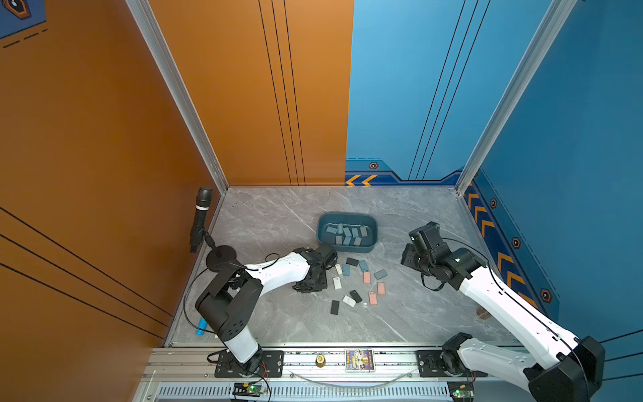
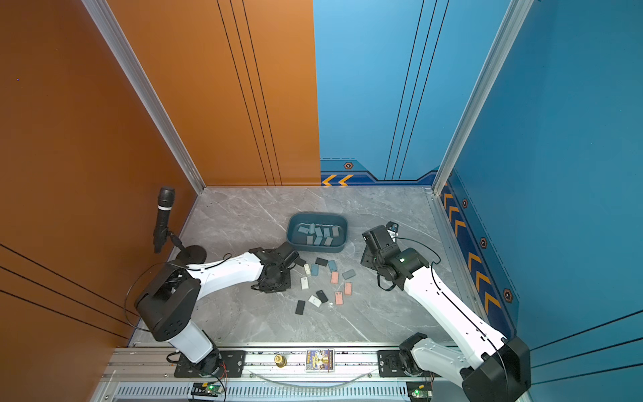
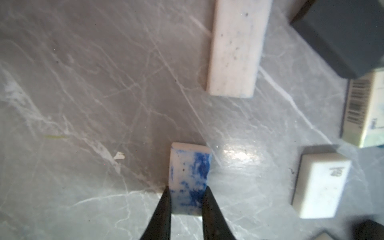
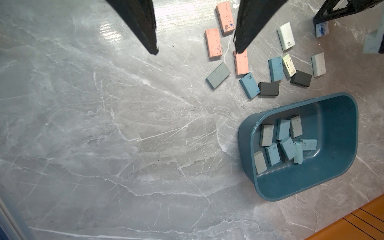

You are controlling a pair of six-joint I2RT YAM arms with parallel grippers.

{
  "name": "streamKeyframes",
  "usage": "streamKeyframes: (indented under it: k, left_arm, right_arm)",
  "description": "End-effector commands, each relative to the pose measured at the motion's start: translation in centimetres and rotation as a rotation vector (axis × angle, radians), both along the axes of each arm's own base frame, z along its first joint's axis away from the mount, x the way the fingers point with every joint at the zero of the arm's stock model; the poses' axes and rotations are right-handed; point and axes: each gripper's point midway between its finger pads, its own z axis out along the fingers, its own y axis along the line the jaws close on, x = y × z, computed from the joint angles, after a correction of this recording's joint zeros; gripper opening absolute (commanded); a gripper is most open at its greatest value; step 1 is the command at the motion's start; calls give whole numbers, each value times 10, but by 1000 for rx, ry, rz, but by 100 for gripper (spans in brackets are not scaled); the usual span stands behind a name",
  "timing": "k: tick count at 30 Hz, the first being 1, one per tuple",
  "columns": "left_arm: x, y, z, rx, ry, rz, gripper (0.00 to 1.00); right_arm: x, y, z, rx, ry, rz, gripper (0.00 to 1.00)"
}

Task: Put the eraser in the storage box
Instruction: Pick up the eraser from the center of the board.

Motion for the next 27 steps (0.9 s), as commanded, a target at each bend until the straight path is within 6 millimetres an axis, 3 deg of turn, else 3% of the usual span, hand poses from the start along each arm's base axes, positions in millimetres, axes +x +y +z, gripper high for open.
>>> streamKeyframes:
  k: [1, 10, 11, 18, 27]
  left_arm:
    - [-6, 7, 9, 31, -7, -23, 20]
    - [5, 5, 52, -9, -101, -35, 20]
    - [14, -2, 67, -42, -134, -36, 20]
    - [56, -16, 112, -129, -226, -80, 20]
    - [126, -42, 127, -175, -249, -155, 19]
  right_arm:
    - [1, 0, -4, 3, 7, -11, 61]
    - [5, 5, -7, 9, 16, -2, 61]
    - [6, 5, -7, 11, 15, -2, 61]
    - [6, 6, -10, 9, 23, 1, 61]
    - [0, 4, -17, 13, 42, -5, 61]
